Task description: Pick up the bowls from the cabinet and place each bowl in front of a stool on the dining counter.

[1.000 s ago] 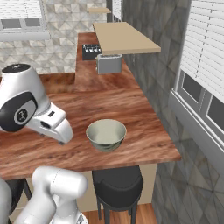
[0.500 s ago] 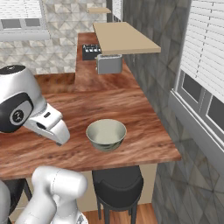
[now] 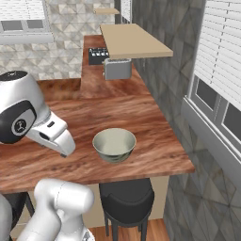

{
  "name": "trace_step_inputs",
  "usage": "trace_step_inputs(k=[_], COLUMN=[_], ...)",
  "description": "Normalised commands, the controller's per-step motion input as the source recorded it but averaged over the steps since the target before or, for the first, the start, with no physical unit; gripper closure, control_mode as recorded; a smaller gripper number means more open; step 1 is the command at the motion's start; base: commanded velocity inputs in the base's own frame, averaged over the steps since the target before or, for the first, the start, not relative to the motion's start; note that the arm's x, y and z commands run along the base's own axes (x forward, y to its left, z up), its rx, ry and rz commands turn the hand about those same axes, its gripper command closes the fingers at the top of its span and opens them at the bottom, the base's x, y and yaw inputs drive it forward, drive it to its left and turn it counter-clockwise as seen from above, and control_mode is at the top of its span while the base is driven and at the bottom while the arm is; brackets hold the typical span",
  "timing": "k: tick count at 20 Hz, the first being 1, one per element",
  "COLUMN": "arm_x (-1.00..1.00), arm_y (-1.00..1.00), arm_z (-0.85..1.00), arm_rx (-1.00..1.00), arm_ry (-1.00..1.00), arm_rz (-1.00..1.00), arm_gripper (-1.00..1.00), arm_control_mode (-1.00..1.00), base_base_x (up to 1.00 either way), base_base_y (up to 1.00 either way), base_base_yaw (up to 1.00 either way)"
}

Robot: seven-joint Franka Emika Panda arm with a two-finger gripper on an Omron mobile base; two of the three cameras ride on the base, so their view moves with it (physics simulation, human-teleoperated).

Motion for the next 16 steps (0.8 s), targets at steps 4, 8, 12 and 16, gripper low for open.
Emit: trace_step_inputs(k=[4,8,12,16], arm_x=[-0.09,0.00,0.00,0.00], arm_y=[0.00,0.00,0.00,0.00], arm_z=[0.00,0.00,0.00,0.00], arm_rx=[0.00,0.00,0.00,0.00], arm_ry=[0.00,0.00,0.00,0.00], arm_rz=[0.00,0.00,0.00,0.00], arm_gripper=[-1.00,-1.00,-1.00,-1.00], arm_control_mode=[1.00,1.00,1.00,1.00], base_base_x=[-0.51,-0.69,-0.61,-0.69], base_base_y=[0.00,0.05,0.19,0.20], base_base_yaw=[0.10,0.24,0.34,0.40])
